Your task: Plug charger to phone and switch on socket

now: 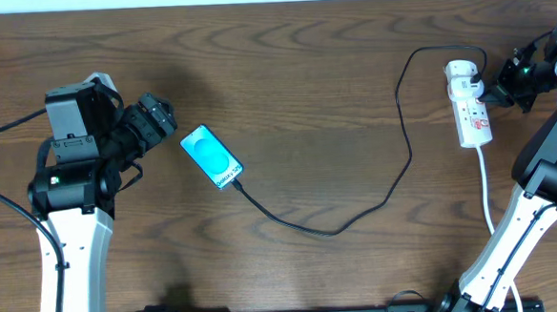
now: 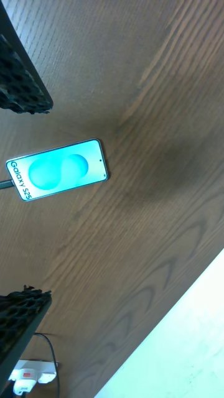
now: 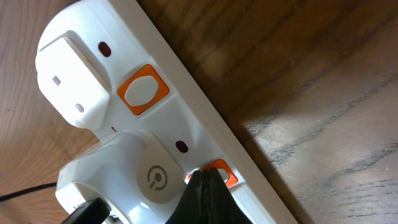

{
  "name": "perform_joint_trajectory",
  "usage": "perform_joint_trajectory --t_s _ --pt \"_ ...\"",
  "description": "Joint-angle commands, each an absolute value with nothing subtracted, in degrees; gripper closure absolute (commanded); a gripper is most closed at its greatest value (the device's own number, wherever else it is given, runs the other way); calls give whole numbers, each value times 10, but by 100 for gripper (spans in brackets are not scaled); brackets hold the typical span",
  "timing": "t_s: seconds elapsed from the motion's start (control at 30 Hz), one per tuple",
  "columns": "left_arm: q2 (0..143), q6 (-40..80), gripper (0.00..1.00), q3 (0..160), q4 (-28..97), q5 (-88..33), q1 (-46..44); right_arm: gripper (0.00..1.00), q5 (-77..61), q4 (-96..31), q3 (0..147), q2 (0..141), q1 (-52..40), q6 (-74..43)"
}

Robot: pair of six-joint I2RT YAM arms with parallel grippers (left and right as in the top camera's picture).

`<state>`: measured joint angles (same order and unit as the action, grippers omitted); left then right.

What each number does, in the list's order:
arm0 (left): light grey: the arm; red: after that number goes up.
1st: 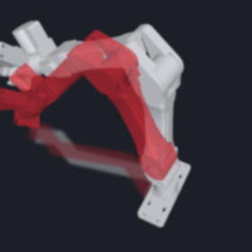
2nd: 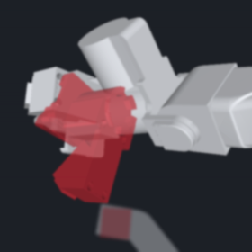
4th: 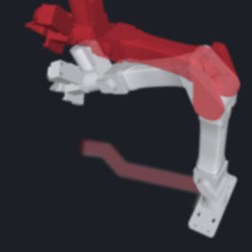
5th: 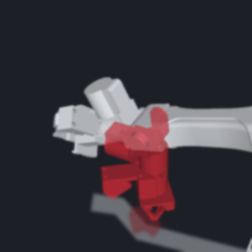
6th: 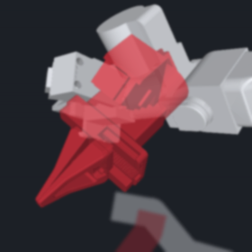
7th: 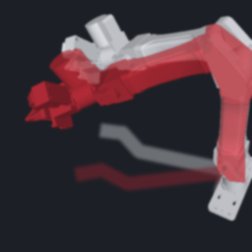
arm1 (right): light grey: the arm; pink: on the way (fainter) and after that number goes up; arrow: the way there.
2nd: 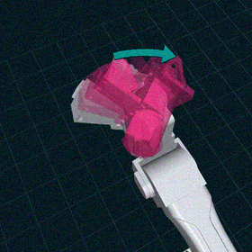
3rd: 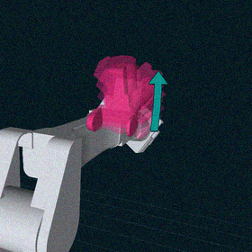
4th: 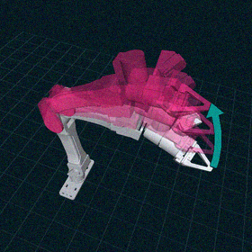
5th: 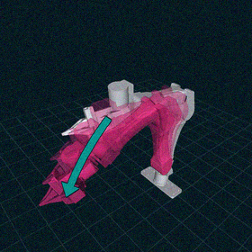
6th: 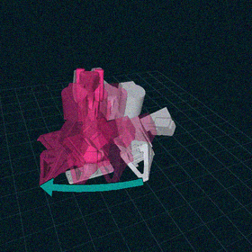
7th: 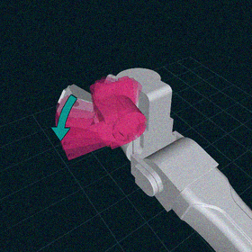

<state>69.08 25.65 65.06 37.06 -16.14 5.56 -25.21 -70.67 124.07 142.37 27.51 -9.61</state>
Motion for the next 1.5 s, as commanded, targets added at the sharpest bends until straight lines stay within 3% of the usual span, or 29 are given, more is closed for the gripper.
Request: perform_joint_trajectory --t_s 0.0,1.47 --pt "693 251 9 651 371 -153 58 99 -306 -720 1232 1434 234 -95" --pt "693 251 9 651 371 -153 58 99 -302 -707 1232 1434 209 -98"
